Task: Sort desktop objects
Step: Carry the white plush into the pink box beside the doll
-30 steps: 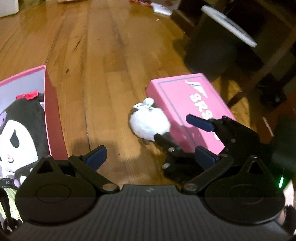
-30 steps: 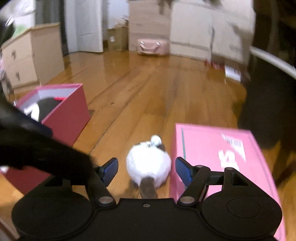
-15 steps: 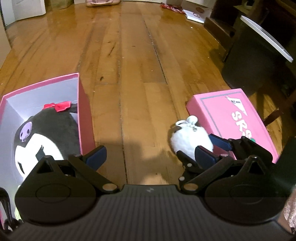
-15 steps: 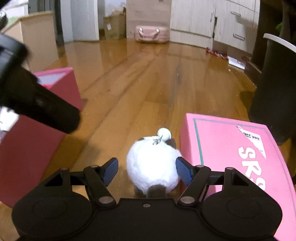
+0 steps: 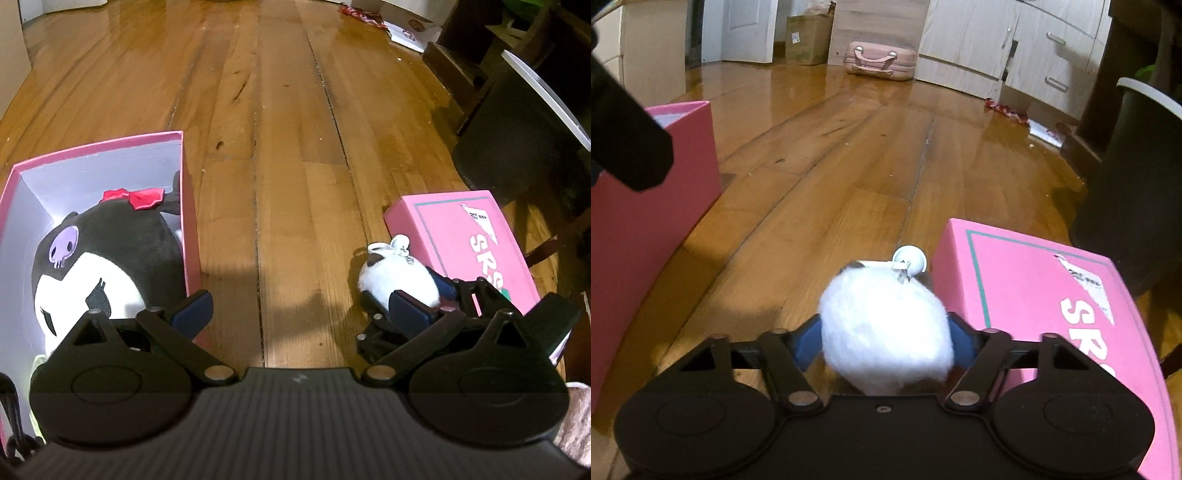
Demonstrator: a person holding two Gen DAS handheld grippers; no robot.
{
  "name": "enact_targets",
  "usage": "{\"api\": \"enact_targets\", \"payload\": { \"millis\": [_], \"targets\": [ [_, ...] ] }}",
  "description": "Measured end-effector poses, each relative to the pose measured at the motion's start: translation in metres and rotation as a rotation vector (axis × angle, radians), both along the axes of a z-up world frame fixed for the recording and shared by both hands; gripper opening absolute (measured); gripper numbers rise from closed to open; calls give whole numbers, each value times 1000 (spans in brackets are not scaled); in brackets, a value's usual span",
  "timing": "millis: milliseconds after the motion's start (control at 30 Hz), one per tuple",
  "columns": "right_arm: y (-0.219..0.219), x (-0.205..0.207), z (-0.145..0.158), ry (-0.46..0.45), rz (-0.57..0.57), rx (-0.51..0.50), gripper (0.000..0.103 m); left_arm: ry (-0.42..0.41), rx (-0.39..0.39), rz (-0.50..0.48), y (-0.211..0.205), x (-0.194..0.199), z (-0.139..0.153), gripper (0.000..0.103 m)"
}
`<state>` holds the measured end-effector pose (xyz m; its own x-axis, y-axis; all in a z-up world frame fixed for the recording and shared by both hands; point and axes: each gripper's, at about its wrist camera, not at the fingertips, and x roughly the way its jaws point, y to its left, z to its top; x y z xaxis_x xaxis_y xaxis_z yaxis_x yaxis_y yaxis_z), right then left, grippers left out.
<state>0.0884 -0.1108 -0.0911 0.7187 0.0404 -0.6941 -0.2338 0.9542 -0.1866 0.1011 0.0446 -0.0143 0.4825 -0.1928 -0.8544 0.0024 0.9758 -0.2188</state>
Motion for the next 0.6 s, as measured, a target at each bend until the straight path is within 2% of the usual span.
{"api": "enact_targets", "payload": {
  "millis": [167, 300, 467, 600],
  "targets": [
    [-7, 2, 3, -4, -22, 35, 64, 10, -37, 20, 6, -3, 1, 103],
    [-13, 0, 11, -11, -39, 119, 64, -10, -46, 30, 15, -12, 7, 103],
    [-1, -17, 33, -37, 37, 258, 64, -26, -75, 72, 42, -30, 18, 103],
    [9, -31, 51, -58, 106, 371, 64, -52, -63, 116, 72, -48, 34, 103]
  ]
}}
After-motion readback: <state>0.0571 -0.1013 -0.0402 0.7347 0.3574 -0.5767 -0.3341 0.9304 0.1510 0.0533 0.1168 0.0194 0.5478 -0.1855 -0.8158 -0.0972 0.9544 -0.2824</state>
